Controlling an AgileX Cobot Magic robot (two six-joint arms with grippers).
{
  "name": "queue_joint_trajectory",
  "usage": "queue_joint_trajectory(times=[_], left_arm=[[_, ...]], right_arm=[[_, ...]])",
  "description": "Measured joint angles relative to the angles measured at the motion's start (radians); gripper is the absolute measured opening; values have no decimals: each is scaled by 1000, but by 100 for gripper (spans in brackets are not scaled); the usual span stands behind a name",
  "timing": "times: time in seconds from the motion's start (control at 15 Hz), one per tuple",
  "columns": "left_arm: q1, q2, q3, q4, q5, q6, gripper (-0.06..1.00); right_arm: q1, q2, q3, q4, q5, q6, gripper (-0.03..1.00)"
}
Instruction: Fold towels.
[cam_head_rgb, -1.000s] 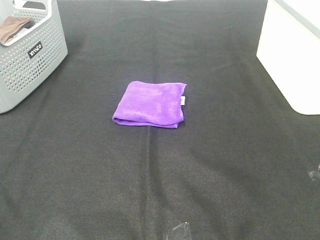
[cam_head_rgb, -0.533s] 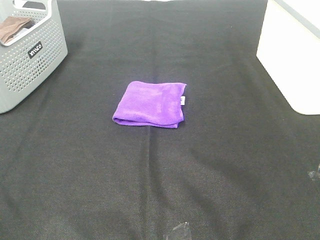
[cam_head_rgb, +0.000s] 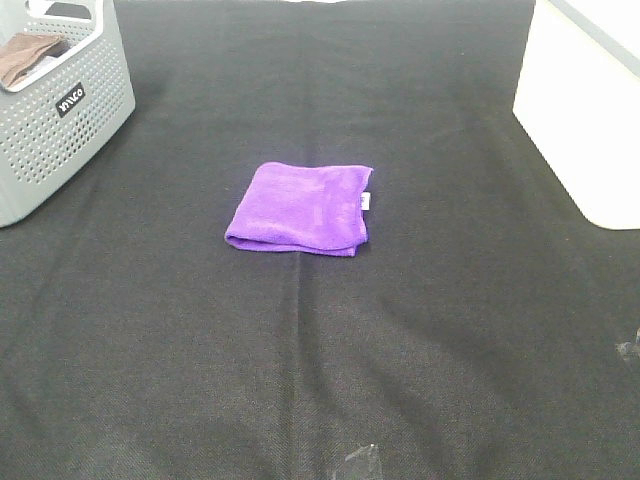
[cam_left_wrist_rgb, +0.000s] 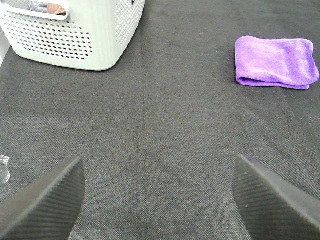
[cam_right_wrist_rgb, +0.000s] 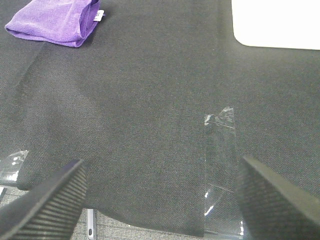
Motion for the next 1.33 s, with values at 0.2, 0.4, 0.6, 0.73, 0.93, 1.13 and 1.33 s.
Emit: queue_joint_trajectory(times=[0.2, 0.4, 0.6, 0.73, 0.93, 1.13, 1.33], left_arm=[[0, 0, 0, 0, 0, 0, 75], [0, 0, 0, 0, 0, 0, 75], [0, 0, 0, 0, 0, 0, 75], [0, 0, 0, 0, 0, 0, 75], [0, 0, 0, 0, 0, 0, 75], [0, 0, 0, 0, 0, 0, 75], [0, 0, 0, 0, 0, 0, 75]], right_arm=[[0, 0, 0, 0, 0, 0, 78], [0, 0, 0, 0, 0, 0, 78], [0, 0, 0, 0, 0, 0, 78], [0, 0, 0, 0, 0, 0, 78], [1, 0, 0, 0, 0, 0, 78], [90, 0, 0, 9, 0, 0, 78], [91, 0, 0, 19, 0, 0, 78]])
